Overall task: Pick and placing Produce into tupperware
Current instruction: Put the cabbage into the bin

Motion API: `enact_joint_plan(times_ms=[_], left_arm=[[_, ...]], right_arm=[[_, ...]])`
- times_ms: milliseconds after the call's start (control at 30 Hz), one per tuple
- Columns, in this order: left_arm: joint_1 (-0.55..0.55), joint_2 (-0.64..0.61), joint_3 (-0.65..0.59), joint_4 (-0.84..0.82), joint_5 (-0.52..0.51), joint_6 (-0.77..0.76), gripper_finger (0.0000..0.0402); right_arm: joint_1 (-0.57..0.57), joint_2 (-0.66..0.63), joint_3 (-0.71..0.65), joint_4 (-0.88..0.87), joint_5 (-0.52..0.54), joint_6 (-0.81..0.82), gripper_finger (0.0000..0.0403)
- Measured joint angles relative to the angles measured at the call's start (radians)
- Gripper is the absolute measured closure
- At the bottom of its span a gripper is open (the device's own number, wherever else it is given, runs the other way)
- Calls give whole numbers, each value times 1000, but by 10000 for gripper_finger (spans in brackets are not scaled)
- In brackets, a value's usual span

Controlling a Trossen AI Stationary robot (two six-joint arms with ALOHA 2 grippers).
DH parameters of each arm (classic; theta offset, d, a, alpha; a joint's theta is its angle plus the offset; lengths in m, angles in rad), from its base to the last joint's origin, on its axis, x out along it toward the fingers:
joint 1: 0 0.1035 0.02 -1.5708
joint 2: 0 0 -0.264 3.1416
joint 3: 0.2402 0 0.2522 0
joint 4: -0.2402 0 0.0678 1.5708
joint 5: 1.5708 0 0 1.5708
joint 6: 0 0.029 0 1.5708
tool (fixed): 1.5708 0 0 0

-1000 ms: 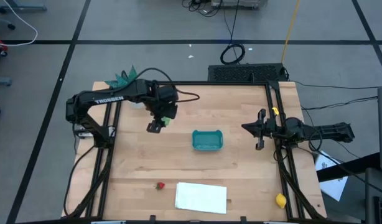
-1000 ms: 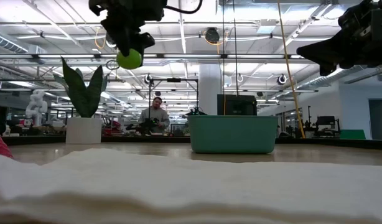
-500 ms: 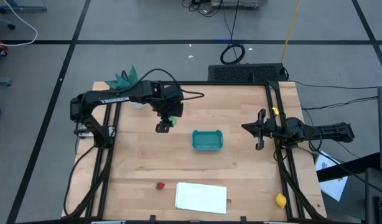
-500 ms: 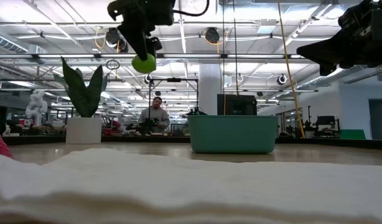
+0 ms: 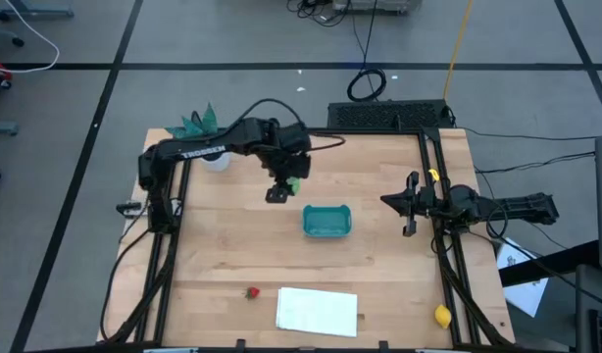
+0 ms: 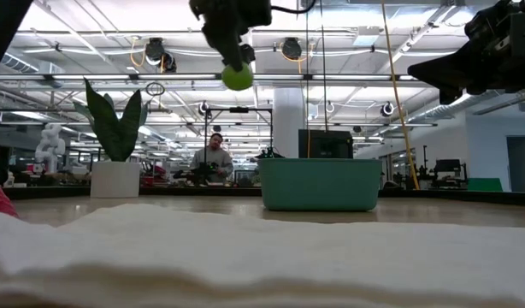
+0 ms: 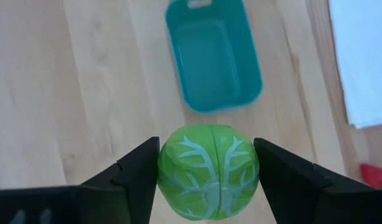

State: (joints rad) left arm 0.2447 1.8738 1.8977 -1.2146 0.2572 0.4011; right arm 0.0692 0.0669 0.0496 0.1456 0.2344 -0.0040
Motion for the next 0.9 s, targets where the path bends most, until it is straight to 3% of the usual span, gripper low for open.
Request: enact_joint_plan(times_ms=[367, 900], left_arm=[[0, 174, 242, -93, 29, 44, 165], [-11, 199, 258, 28, 63, 64, 165]], right_arm=[[0, 0, 0, 0, 0, 0, 403], [0, 0, 0, 4, 0, 0, 403]])
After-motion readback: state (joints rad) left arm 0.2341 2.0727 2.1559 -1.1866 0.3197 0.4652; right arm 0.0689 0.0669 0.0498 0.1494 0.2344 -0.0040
